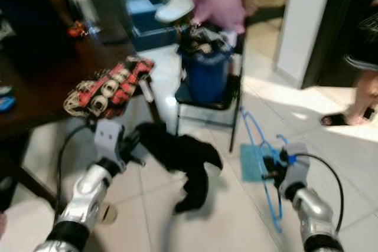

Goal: Hang hanger

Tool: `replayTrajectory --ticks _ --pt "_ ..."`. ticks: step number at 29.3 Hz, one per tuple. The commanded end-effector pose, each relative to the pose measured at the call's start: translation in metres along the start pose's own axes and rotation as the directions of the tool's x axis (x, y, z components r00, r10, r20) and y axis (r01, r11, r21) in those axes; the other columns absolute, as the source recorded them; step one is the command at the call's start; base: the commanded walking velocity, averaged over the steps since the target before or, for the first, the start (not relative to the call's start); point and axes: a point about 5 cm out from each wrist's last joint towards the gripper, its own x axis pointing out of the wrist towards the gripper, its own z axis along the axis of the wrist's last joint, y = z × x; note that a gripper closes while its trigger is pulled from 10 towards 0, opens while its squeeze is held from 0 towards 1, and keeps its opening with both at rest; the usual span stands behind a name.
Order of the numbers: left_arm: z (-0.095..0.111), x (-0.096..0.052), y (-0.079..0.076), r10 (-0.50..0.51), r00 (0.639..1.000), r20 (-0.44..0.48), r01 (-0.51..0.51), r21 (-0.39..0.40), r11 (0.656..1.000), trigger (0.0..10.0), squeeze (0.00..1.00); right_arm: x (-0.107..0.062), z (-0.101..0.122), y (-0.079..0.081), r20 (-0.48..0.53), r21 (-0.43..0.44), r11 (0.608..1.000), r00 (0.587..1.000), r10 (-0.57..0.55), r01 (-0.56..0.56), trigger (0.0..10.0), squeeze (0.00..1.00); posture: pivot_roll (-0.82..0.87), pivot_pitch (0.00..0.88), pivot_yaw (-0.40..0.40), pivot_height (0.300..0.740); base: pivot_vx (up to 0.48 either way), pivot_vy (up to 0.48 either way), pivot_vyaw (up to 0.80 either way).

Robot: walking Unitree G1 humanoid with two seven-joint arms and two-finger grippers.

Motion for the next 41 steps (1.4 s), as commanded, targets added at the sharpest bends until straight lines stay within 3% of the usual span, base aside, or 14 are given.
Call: replayTrajectory --ticks 1,2,11,12,17,21,24,35,41 --pt "0.016 0.002 0.010 0.044 0.998 0.042 -0.044 0.010 0.999 10.0 0.00 0.002 0.003 0.003 0.012 0.003 1.000 0.999 0.030 -0.030 10.0 0.00 0.00 0.007 0.027 0.740 0.000 0.000 0.79" --pt "0.029 0.004 0.013 0.065 0.995 0.071 -0.066 0.012 0.998 10.0 0.00 0.003 0.008 0.002 0.022 -0.004 0.999 0.999 0.034 -0.034 10.0 0.00 0.01 0.009 0.024 0.740 0.000 0.000 0.79" --pt "0.057 0.011 0.008 0.056 0.987 0.153 -0.059 0.012 0.998 10.0 0.00 0.008 0.024 -0.001 0.066 -0.034 0.999 0.997 0.028 -0.026 10.0 0.00 0.01 0.009 0.022 0.740 0.000 0.000 0.79" --pt "0.075 0.015 0.004 0.045 0.976 0.212 -0.048 0.006 0.999 10.0 0.00 0.011 0.033 -0.002 0.097 -0.032 0.999 0.995 0.022 -0.019 10.0 0.00 0.01 0.010 0.021 0.740 0.334 0.000 0.00" --pt "0.093 0.018 0.002 0.044 0.968 0.246 -0.046 0.002 0.999 10.0 0.00 0.014 0.039 -0.002 0.100 -0.048 0.999 0.995 0.023 -0.018 10.0 0.00 0.01 0.010 0.021 0.740 0.341 0.000 0.00" --pt "0.098 0.018 0.001 0.043 0.967 0.253 -0.045 0.002 0.999 10.0 0.00 0.014 0.040 -0.002 0.095 -0.057 0.998 0.995 0.022 -0.017 10.0 0.00 0.01 0.010 0.021 0.740 0.352 0.000 0.00" --pt "0.112 0.021 -0.002 0.031 0.960 0.280 -0.033 0.001 0.999 10.0 0.00 0.016 0.050 -0.001 0.134 -0.082 0.996 0.990 0.043 -0.032 10.0 0.00 0.00 0.008 0.020 0.740 0.349 0.000 0.00" --pt "0.142 0.025 -0.006 0.026 0.940 0.340 -0.025 -0.005 1.000 10.0 0.00 0.020 0.075 0.003 0.219 -0.105 0.991 0.971 0.100 -0.078 10.0 0.00 0.01 0.005 0.011 0.740 0.350 0.000 0.79" --pt "0.155 0.028 -0.007 0.021 0.930 0.366 -0.020 -0.006 1.000 10.0 0.00 0.021 0.082 0.001 0.237 -0.102 0.993 0.968 0.076 -0.053 10.0 0.00 0.01 0.005 0.009 0.740 0.355 0.000 0.00"
